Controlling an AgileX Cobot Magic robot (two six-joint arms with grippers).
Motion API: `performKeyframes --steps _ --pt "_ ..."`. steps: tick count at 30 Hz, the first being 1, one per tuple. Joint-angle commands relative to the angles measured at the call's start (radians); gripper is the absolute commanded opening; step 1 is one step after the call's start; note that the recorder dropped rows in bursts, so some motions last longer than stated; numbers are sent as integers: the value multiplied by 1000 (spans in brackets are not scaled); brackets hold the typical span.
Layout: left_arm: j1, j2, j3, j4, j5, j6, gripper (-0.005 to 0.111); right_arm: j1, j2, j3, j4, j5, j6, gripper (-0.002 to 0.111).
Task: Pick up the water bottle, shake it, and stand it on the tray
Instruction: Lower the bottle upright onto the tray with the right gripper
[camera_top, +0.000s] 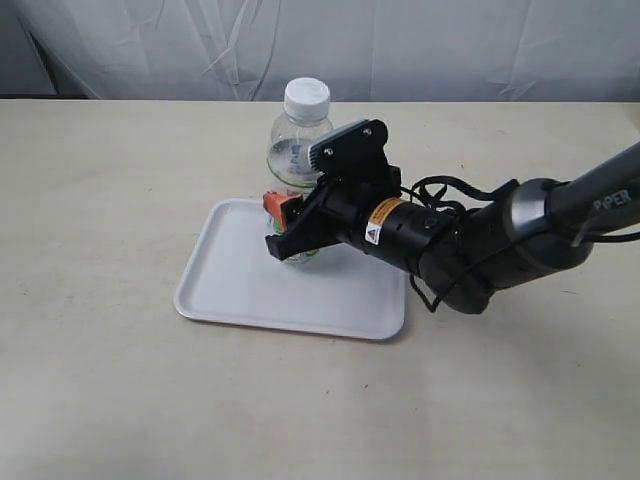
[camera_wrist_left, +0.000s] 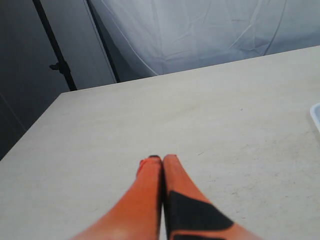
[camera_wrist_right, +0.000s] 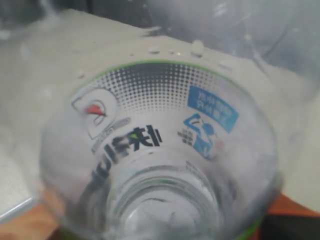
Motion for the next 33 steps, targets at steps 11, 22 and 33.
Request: performKeyframes --steps 11,22,33 --pt "1 -4 2 1 -13 -4 0 -6 6 -5 -8 -24 -83 -1" --pt "1 -4 2 1 -13 -4 0 -6 6 -5 -8 17 -83 -1" --pt "1 -4 2 3 -13 -4 0 -6 6 -5 -12 40 -87 -1"
